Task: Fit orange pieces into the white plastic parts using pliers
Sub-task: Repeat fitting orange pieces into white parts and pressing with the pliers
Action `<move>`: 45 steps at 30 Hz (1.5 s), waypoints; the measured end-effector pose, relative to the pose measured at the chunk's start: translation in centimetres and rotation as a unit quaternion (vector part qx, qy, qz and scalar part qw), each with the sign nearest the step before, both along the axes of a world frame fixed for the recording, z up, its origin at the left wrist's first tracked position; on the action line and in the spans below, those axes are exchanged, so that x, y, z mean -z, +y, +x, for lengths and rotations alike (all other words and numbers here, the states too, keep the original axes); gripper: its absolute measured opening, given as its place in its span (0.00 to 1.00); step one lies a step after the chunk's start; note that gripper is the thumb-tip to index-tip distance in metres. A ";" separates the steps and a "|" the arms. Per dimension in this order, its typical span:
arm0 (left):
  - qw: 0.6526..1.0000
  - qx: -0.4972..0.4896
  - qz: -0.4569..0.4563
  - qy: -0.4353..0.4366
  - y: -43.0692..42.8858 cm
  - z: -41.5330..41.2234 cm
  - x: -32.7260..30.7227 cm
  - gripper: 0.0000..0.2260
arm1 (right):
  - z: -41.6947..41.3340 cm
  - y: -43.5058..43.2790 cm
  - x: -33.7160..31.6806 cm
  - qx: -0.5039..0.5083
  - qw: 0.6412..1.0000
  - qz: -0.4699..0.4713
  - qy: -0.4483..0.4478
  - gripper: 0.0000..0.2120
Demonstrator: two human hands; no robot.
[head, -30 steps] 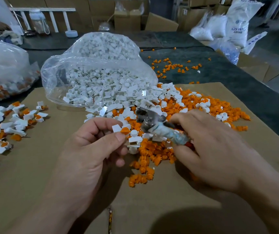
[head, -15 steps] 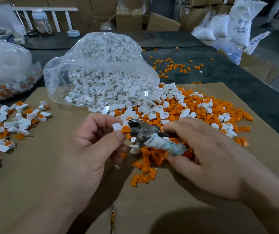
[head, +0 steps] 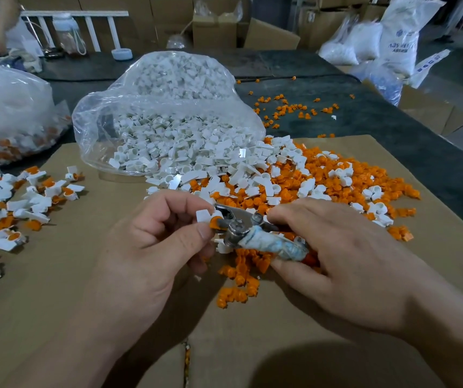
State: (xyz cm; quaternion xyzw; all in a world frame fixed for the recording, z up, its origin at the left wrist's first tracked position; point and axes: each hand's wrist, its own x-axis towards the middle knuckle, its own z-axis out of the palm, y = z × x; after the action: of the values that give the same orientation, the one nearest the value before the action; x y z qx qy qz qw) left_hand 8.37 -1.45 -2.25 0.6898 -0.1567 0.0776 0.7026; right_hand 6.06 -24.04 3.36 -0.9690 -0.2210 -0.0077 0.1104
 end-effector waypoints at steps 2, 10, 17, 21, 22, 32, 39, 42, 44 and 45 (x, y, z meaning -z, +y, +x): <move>1.000 0.012 0.017 -0.004 0.0 -0.1 0.1 0.07 | 0.1 0.1 0.1 -0.007 1.000 -0.026 -0.007 0.29; 0.999 0.004 0.033 -0.011 -0.1 -0.1 0.5 0.08 | 0.1 0.3 0.3 0.002 0.997 -0.068 -0.048 0.28; 0.999 0.014 0.029 -0.009 -0.2 -0.2 0.3 0.08 | -0.2 0.4 0.4 0.012 0.998 -0.038 -0.053 0.30; 1.000 0.017 0.018 -0.005 -0.3 -0.4 0.2 0.08 | -0.3 0.4 0.5 0.011 0.997 -0.046 -0.060 0.28; 1.000 0.018 0.019 -0.006 -0.3 -0.4 0.2 0.08 | -0.3 0.4 0.5 0.011 0.997 -0.049 -0.060 0.27; 1.000 0.022 0.013 0.002 -0.4 -0.4 -0.1 0.08 | -0.3 0.5 0.6 0.016 0.996 -0.045 -0.071 0.25; 1.000 0.023 0.012 -0.006 -0.2 -0.5 -0.1 0.08 | -0.3 0.8 0.8 0.040 0.993 -0.041 -0.101 0.20; 1.000 0.011 0.011 -0.020 -0.3 -0.5 -0.3 0.06 | -0.3 0.7 1.1 0.042 0.991 -0.021 -0.124 0.20; 0.999 -0.019 0.023 -0.013 -0.5 -0.5 -0.3 0.07 | 0.0 0.5 1.3 0.042 0.993 -0.015 -0.111 0.24; 0.999 -0.038 0.030 0.000 -0.5 -0.5 -0.3 0.07 | 0.2 0.5 1.3 0.043 0.993 -0.022 -0.105 0.27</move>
State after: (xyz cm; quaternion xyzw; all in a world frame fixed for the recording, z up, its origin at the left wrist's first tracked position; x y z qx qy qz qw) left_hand 7.87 -1.98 -2.00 0.7164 -0.1326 0.1001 0.6777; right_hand 6.21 -23.59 2.05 -0.9737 -0.1892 -0.1092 0.0651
